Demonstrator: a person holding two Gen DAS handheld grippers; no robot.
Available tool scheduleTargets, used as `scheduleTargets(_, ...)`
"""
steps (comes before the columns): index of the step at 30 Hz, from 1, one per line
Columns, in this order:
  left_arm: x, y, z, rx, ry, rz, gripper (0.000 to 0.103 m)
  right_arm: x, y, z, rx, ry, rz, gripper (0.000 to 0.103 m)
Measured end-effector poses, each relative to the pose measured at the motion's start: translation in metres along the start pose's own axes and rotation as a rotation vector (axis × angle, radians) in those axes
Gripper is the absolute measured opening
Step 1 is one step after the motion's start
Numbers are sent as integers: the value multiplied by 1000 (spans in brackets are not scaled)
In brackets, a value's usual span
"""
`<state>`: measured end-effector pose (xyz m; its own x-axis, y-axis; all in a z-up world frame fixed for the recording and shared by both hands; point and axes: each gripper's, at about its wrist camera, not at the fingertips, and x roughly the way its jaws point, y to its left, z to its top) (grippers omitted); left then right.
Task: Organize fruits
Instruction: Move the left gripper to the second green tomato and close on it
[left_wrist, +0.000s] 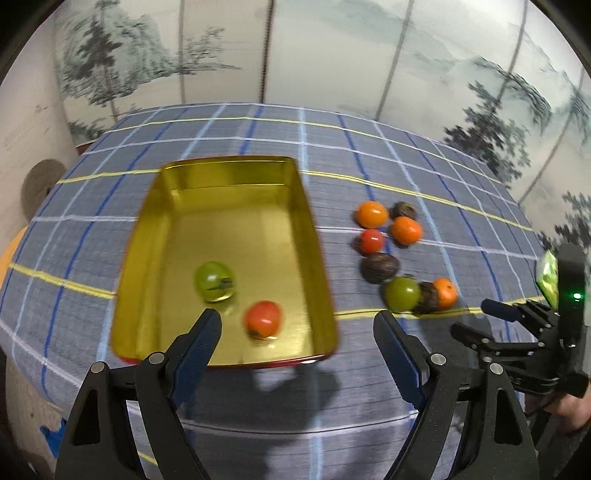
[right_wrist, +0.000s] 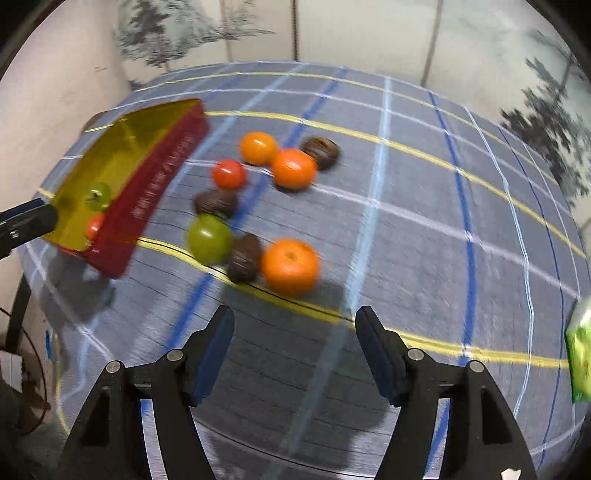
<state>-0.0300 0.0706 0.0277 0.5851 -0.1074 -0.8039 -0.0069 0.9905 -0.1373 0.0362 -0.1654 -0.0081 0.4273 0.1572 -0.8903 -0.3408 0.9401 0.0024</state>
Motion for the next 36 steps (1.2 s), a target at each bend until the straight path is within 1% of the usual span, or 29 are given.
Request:
scheduleTargets(3,6,-19,1,38,3,-7,85,6,-11,-6,21,10,-16,68)
scheduleTargets(7,16,-46,4,83,7,-26,85,15,-23,-10,38,12,-56,73)
scheduleTargets(10,25,-61,4,100,24,-37,83,20,-34,-14,64,16,-78,75)
scheduleTargets(12,30,-70,4,115,33,-47,81,21,-40,-16,86,10,-77,80)
scheduleTargets(16,40,-81,2,129,65,-77,76,24,-51,-18,108,3,-85,93)
scheduleTargets(20,51,-88,-1,126,98,-93,69,25,-61,-20,124,-9,-93,102)
scheduleTargets(24,60,-94,-3,135,123,-107,63,26,-64,-21,119,-29,-90,103)
scheduleTargets(26,65,-96,-2,130,133,-118,59,26,-64,-22,122,-36,-91,103)
scheduleTargets(28,70,-98,-2,127,141,-117,58,25,-64,-22,122,-41,-92,103)
scheduleTargets(32,79,-98,-1,122,160,-119,50,25,-63,-23,122,-53,-93,103)
scheduleTargets(36,84,-95,0,109,162,-117,47,25,-63,-24,123,-56,-94,103)
